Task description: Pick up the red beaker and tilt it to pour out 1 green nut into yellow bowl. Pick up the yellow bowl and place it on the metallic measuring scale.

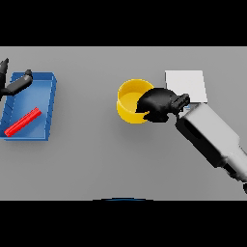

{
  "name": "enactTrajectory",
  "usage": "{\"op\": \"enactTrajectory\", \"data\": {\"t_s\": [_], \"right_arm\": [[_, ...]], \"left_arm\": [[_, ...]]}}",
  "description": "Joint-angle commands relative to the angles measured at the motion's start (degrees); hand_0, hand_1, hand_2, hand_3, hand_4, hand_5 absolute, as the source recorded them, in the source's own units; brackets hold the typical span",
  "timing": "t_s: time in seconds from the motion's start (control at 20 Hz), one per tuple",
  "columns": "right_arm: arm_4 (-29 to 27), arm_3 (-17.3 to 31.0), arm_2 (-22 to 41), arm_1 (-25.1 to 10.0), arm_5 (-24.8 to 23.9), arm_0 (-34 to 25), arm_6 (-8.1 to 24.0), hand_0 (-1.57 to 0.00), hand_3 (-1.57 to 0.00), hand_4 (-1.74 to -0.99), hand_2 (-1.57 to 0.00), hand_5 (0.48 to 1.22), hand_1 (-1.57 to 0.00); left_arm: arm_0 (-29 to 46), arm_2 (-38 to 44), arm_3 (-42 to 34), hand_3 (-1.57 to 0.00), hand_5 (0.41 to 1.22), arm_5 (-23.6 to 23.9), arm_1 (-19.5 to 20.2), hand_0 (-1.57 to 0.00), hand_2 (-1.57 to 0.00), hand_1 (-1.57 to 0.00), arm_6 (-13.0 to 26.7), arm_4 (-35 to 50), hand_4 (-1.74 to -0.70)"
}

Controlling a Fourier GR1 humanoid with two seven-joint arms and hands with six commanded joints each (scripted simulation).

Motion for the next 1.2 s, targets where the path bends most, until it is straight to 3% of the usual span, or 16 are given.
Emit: {"op": "enactTrajectory", "data": {"t_s": [0.0, 0.15, 0.35, 0.45, 0.55, 0.75, 1.0, 1.15], "right_arm": [[-0.72, -1.36, -0.94, -0.66, 1.23, -0.33, 0.97, -1.56, -1.34, -1.726, -1.54, 1.219, -1.56], [-1.58, -3.49, -2.56, -2.16, 2.20, 0.00, 3.29, -1.57, -1.26, -1.721, -1.55, 1.219, -1.57], [-2.14, -7.43, -3.89, -6.03, 2.64, 1.25, 1.82, -1.57, -1.24, -1.719, -1.56, 1.220, -1.57], [-1.33, -5.62, -4.80, -7.57, 1.03, -0.29, 1.07, -1.57, -1.32, -1.720, -1.57, 1.220, -1.57], [-1.19, -5.00, -5.90, -8.90, -0.17, -0.50, 1.09, -1.57, -1.30, -1.720, -1.57, 1.221, -1.57], [-1.39, 1.69, -7.67, -10.17, -3.54, -2.74, 1.58, -1.57, -1.23, -1.720, -1.57, 1.221, -1.57], [-1.52, 11.59, -9.15, -11.69, -7.47, -3.65, -1.08, -1.57, -1.18, -1.720, -1.57, 1.221, -1.57], [-0.60, 17.71, -9.00, -10.58, -10.49, -4.83, -1.65, -1.57, -1.18, -1.721, -1.57, 1.221, -1.57]], "left_arm": [[-0.39, 0.04, 0.50, 0.00, 0.720, -0.12, -0.14, 0.00, 0.00, 0.00, -0.01, -0.12, -0.80], [-0.66, 0.59, 0.51, 0.00, 0.723, -0.21, -0.02, 0.00, 0.00, 0.00, -0.34, 0.33, -0.81], [-0.20, 0.49, 0.28, 0.00, 0.723, -0.11, 0.56, 0.00, 0.00, 0.00, -0.96, -0.18, -0.80], [-0.17, 0.80, -1.14, 0.00, 0.735, 0.18, 1.14, 0.00, 0.00, 0.00, -0.60, 0.18, -0.81], [-0.49, 0.38, -0.80, 0.00, 0.742, 0.47, 0.67, 0.00, 0.00, 0.00, 0.08, -0.36, -0.81], [-0.87, -0.04, -2.04, 0.00, 0.739, 0.63, 1.25, 0.00, 0.00, 0.00, 2.59, -0.77, -0.81], [0.13, -0.08, -3.57, 0.00, 0.769, 1.25, 1.81, 0.00, 0.00, 0.00, 4.16, -0.51, -0.83], [0.41, 0.12, -4.08, 0.00, 0.772, 1.26, 2.65, 0.00, 0.00, 0.00, 4.69, -0.46, -0.82]]}}
